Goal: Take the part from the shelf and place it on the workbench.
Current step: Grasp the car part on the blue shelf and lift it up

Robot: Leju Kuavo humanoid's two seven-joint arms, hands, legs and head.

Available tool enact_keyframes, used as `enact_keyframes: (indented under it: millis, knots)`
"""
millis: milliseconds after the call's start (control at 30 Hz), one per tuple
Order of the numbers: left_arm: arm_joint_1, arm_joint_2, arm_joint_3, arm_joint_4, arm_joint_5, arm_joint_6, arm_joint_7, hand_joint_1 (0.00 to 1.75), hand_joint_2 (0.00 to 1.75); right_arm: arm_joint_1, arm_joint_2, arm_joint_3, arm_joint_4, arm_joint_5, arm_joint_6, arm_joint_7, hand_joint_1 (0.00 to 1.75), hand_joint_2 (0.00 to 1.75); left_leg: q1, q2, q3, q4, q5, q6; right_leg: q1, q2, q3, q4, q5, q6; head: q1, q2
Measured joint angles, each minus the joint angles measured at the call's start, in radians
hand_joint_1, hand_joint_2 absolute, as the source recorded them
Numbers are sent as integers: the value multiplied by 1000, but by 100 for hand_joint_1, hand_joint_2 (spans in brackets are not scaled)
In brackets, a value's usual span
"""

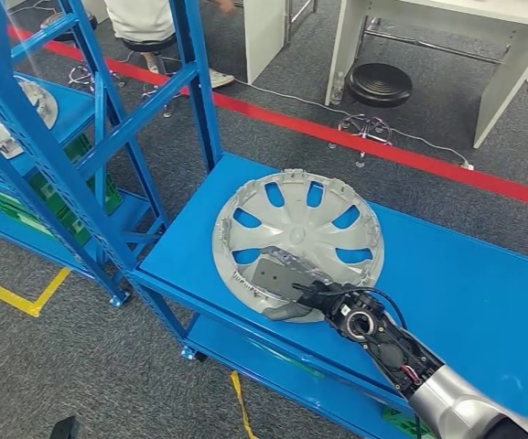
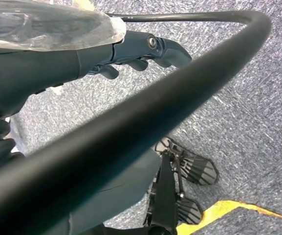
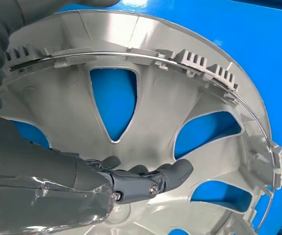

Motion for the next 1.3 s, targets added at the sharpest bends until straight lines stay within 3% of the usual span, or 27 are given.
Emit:
enact_keyframes:
  millis: [800, 867, 1000, 1300]
  knots:
    - [0, 5, 0, 0, -2, -3, -7, 0, 175, -1, 0, 15, 1, -3, -7, 34, 3, 175, 0, 0, 0, 0, 0, 0, 0, 0, 0, 0, 0, 0, 0, 0]
    - [0, 5, 0, 0, -4, -3, -9, 0, 175, -1, 0, 15, 0, -4, -7, 39, 15, 175, 0, 0, 0, 0, 0, 0, 0, 0, 0, 0, 0, 0, 0, 0]
    - [0, 5, 0, 0, -7, -3, -10, 0, 175, -1, 0, 16, -2, -5, -6, 45, 70, 175, 0, 0, 0, 0, 0, 0, 0, 0, 0, 0, 0, 0, 0, 0]
    - [0, 6, 0, 0, 6, -2, -10, 0, 175, -11, 0, 17, -2, -4, 6, 40, 148, 175, 0, 0, 0, 0, 0, 0, 0, 0, 0, 0, 0, 0, 1, 0]
